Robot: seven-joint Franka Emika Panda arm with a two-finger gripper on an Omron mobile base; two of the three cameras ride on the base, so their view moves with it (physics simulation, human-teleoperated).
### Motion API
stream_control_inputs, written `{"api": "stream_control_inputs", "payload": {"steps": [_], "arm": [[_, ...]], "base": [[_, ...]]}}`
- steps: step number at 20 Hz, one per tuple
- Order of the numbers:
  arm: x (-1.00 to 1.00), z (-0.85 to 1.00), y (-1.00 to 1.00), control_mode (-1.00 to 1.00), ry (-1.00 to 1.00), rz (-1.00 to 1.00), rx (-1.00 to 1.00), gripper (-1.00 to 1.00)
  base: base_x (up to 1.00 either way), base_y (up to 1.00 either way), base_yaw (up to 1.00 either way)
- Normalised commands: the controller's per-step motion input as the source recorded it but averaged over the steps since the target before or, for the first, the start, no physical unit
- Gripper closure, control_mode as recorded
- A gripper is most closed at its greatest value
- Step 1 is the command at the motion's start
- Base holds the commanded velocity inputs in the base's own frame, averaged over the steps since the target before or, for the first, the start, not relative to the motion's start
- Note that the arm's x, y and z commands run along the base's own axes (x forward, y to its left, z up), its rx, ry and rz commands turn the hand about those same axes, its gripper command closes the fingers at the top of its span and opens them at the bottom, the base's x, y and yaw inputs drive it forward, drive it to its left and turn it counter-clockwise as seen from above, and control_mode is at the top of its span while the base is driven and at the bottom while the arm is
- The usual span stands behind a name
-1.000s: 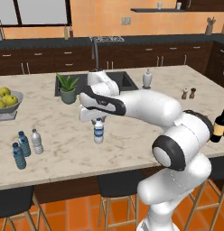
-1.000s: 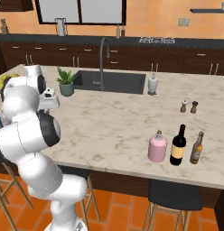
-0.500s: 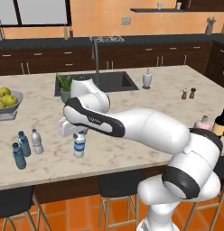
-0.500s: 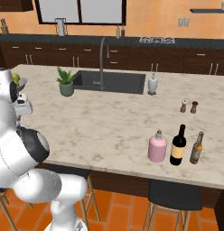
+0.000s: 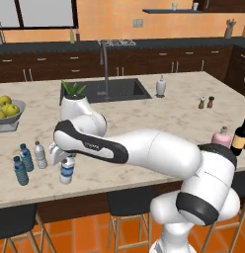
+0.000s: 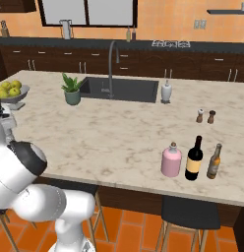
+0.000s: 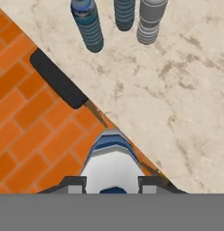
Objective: Move the plastic bottles in the middle to the plastics group, and the glass bottles in the middle to the glass group.
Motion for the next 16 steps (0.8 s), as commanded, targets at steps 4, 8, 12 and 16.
{"api": "stream_control_inputs", "payload": {"steps": [4, 8, 12, 16], "arm": [[0.59, 0.00, 0.37, -1.00, 0.00, 0.00, 0.00, 1.00], [0.59, 0.00, 0.22, -1.00, 0.00, 0.00, 0.00, 1.00], [0.17, -0.08, 0.20, -1.00, 0.02, 0.00, -0.01, 1.00], [0.18, -0.01, 0.30, -1.00, 0.07, 0.00, -0.12, 1.00]], "base": [[0.00, 0.00, 0.00], [0.00, 0.00, 0.00], [0.00, 0.00, 0.00], [0.00, 0.00, 0.00]]}}
